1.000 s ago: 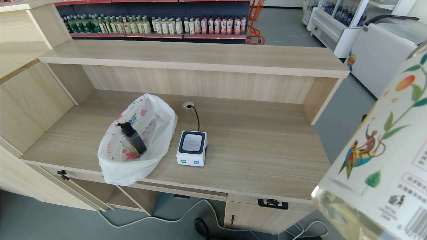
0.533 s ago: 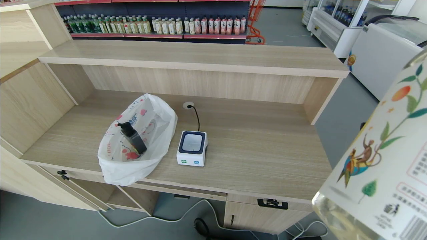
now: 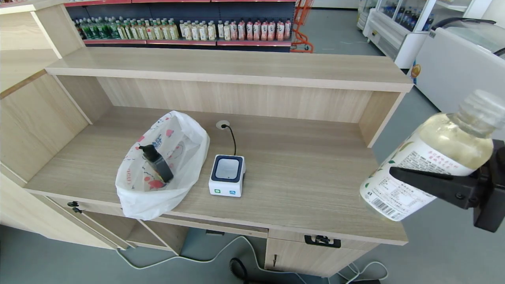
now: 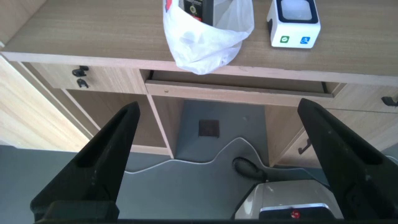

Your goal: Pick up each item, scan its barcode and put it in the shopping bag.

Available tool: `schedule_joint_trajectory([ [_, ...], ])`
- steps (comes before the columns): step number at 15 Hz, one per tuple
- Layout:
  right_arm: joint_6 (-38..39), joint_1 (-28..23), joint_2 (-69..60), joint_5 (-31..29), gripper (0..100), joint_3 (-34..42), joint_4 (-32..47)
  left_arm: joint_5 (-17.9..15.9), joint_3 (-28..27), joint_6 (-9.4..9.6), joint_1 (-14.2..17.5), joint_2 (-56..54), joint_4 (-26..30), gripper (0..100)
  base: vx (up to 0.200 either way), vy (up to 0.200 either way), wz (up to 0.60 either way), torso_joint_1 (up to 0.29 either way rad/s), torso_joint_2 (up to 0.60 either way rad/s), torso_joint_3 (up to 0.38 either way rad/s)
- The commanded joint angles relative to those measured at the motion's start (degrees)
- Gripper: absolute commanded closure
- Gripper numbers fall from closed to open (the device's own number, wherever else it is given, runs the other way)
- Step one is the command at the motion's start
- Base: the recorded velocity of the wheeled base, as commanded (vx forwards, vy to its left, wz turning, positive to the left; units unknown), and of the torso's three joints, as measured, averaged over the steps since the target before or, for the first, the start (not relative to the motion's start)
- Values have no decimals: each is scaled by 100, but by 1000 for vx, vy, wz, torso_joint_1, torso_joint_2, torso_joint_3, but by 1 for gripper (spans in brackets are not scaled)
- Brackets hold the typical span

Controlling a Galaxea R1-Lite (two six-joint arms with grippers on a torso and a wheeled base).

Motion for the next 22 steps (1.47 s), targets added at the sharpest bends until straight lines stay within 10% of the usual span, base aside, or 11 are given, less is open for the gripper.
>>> schedule_joint_trajectory([
  [1, -400, -480, 385, -21, 100, 387, -527, -1, 0, -1, 0, -2, 0, 0, 0, 0, 0, 0, 0, 0],
  [7, -2351, -1332, 1307, 322, 100, 1098, -2803, -1, 0, -1, 0, -2, 0, 0, 0, 0, 0, 0, 0, 0],
  [15, -4267, -1367, 1949, 726, 100, 1274, -3585, -1, 0, -1, 0, -2, 0, 0, 0, 0, 0, 0, 0, 0],
  [22, -4434, -1192, 2028, 718, 100, 1397, -3954, -1, 0, -1, 0, -2, 0, 0, 0, 0, 0, 0, 0, 0],
])
